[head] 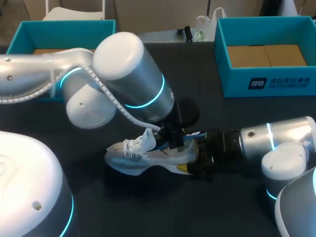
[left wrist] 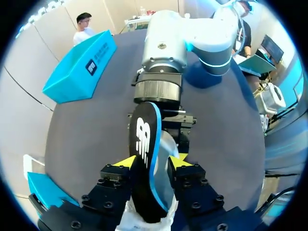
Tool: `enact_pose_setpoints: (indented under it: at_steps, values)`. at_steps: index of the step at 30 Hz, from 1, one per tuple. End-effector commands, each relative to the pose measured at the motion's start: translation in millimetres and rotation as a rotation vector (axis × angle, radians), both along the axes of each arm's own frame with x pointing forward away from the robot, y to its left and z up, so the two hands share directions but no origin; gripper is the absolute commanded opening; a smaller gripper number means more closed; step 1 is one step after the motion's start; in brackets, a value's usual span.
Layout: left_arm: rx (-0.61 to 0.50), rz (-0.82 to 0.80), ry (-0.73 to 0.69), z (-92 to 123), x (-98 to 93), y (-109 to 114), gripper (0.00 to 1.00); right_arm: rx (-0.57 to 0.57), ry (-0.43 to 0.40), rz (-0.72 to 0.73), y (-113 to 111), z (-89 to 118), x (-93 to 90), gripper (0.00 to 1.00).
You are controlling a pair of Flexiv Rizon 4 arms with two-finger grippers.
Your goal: Take the shoe out of the shoebox, open the shoe tongue, remove and reinsert the insole, then place the shoe into the shoebox
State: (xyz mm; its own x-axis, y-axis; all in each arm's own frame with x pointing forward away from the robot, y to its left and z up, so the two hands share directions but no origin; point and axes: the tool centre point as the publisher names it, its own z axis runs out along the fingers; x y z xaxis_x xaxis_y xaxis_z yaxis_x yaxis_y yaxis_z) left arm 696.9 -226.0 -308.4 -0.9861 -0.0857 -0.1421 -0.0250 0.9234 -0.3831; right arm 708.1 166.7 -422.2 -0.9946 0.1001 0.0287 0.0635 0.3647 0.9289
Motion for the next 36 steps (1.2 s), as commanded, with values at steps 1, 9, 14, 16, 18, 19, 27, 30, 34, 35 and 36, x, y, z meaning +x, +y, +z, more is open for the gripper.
enact_pose_setpoints:
  at_steps: [1,9,14,16,18,19,27,30,34,35,36]
  values:
    - [-0.032,0.005,-0.045,13,-9.2,20,0.42,-0.005,0.001,-0.002,2,1,-0.5,0.0]
    - [-0.034,0.006,-0.114,13,-13.2,20,0.45,-0.005,0.001,-0.002,2,1,-0.5,0.0]
    - [-0.033,0.0,-0.123,8,-15.1,18,0.45,-0.005,0.001,-0.002,2,1,-0.5,0.0]
    - [-0.032,0.001,-0.124,6,-14.5,16,0.44,-0.005,0.001,-0.002,2,1,-0.5,0.0]
    - [-0.03,0.004,-0.131,5,-14.0,15,0.41,-0.005,0.001,-0.002,2,1,-0.5,0.0]
    - [-0.03,0.005,-0.134,4,-13.8,14,0.35,-0.005,0.001,-0.002,2,1,-0.5,0.0]
    - [-0.026,-0.003,-0.152,0,-17.1,14,0.38,-0.005,0.001,-0.002,2,1,-0.5,0.0]
    - [-0.025,0.0,-0.16,-2,-17.4,13,0.41,-0.005,0.001,-0.002,2,1,-0.5,0.0]
    - [-0.028,0.008,-0.161,-4,-15.3,11,0.28,-0.005,0.001,-0.002,2,1,-0.5,0.0]
    - [-0.029,0.011,-0.157,-5,-14.6,11,0.25,-0.005,0.001,-0.002,2,1,-0.5,0.0]
    - [-0.029,0.011,-0.155,-6,-14.0,11,0.19,-0.005,0.001,-0.002,2,1,-0.5,0.0]
